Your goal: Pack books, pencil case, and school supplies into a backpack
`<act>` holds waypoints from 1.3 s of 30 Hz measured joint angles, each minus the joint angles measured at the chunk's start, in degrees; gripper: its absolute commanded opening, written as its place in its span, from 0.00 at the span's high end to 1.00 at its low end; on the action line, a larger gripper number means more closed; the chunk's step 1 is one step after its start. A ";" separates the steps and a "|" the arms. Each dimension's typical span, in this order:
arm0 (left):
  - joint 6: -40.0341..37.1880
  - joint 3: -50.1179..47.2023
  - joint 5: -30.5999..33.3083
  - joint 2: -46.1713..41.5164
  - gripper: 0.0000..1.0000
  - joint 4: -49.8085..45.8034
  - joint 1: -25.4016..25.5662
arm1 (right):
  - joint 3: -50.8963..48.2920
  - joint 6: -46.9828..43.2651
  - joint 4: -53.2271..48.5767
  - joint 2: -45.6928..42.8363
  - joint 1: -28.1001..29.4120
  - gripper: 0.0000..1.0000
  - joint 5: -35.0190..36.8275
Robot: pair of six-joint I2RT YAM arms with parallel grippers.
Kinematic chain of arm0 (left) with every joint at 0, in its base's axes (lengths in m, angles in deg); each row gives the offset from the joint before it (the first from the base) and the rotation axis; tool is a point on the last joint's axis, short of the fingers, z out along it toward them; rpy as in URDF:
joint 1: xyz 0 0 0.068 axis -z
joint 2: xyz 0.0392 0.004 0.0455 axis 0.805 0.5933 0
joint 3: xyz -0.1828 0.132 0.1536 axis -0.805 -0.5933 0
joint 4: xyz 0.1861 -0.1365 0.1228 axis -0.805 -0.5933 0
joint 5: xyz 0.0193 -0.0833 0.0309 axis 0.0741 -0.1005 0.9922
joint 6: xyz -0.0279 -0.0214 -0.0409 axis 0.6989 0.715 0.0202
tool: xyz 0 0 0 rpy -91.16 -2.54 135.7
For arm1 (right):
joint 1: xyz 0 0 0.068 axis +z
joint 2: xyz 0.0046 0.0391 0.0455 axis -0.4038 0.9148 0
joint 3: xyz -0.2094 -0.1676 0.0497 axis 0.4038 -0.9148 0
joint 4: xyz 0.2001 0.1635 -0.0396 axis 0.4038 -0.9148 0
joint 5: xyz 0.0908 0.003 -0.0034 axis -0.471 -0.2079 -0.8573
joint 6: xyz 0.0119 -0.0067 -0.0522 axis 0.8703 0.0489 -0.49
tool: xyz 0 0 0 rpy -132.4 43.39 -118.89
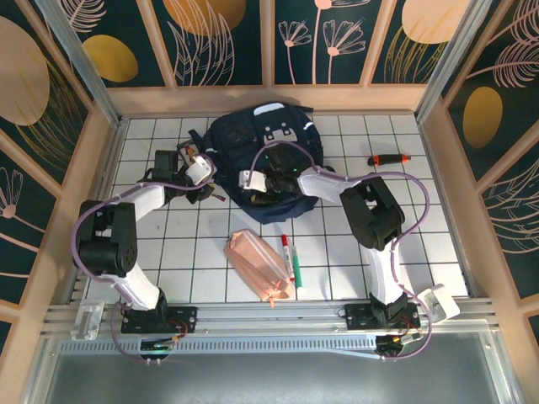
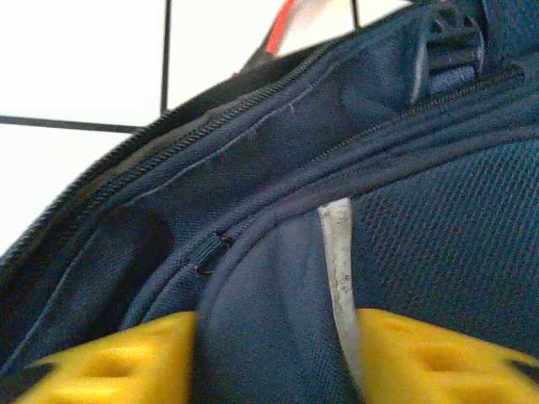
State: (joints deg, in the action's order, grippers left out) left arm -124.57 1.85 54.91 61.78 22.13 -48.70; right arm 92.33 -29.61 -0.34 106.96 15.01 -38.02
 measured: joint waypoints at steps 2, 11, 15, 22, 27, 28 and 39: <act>-0.61 -1.25 1.60 0.20 0.53 1.66 0.00 | -1.01 0.52 2.14 0.00 0.96 0.94 3.15; -5.01 -5.31 4.35 -0.61 0.53 8.09 0.00 | -5.73 0.48 10.01 -3.08 2.29 1.00 5.79; -5.55 -5.22 6.19 -0.44 0.55 10.16 0.00 | -6.32 0.50 10.16 -5.55 1.84 1.00 4.90; -7.48 -0.11 1.95 2.40 0.57 7.13 0.00 | -6.45 1.77 11.91 -9.79 0.20 1.00 1.75; -8.11 1.33 -0.37 2.69 0.57 6.40 0.00 | -6.45 3.15 13.31 -11.23 -1.11 1.00 -0.55; -8.17 1.40 -0.37 2.95 0.58 6.36 0.00 | -6.45 3.50 13.40 -11.41 -1.42 1.00 -1.09; -10.03 6.49 0.52 8.35 0.62 4.68 0.00 | -4.07 7.61 15.23 -11.72 -3.98 1.00 -5.95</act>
State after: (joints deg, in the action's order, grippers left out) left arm -134.60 8.35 55.43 70.13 26.80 -48.70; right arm 88.26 -22.01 14.90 95.24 11.03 -43.97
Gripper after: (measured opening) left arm 0.384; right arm 0.053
